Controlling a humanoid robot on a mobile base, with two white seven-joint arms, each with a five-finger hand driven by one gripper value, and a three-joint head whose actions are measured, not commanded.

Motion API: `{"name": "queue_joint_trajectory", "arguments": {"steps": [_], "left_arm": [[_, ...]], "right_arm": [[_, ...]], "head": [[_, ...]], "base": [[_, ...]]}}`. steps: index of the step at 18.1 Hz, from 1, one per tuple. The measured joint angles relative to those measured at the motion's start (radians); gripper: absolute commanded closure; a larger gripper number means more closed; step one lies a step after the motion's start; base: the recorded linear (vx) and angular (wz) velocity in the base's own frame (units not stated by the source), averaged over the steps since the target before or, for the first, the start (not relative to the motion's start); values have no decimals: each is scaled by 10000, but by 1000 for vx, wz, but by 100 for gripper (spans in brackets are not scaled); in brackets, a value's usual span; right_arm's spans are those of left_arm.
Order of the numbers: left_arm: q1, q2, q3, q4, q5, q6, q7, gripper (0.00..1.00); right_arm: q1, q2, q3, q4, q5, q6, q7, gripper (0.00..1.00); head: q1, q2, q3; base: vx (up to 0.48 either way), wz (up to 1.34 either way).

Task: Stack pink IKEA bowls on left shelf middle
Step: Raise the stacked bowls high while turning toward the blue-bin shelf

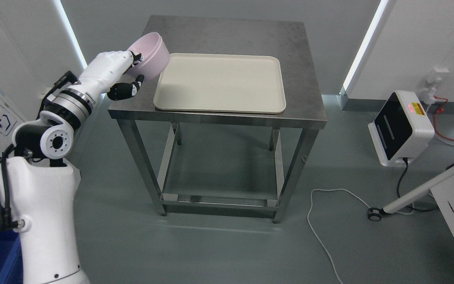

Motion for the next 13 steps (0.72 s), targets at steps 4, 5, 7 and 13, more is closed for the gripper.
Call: {"name": "queue_joint_trajectory", "arguments": {"steps": [4, 5, 7, 13], "left_arm": [[59, 528, 388, -178, 20, -1134, 1833, 100], [107, 661, 454, -210, 16, -1229, 2187, 100], [290, 1020, 580, -270, -113, -1336, 3002, 100], [883, 2084, 1045, -396, -738, -1301, 4491, 100]], "right_arm": [[3, 0, 0, 0, 0, 0, 0, 0], [3, 0, 0, 0, 0, 0, 0, 0], [2, 0, 0, 0, 0, 0, 0, 0], [0, 0, 0, 0, 0, 0, 0, 0]], "head": [[0, 0, 0], [0, 0, 0], [0, 0, 0], [0, 0, 0]], "base": [[-318, -10], [-332, 208], [-305, 293], [-274, 646]]}}
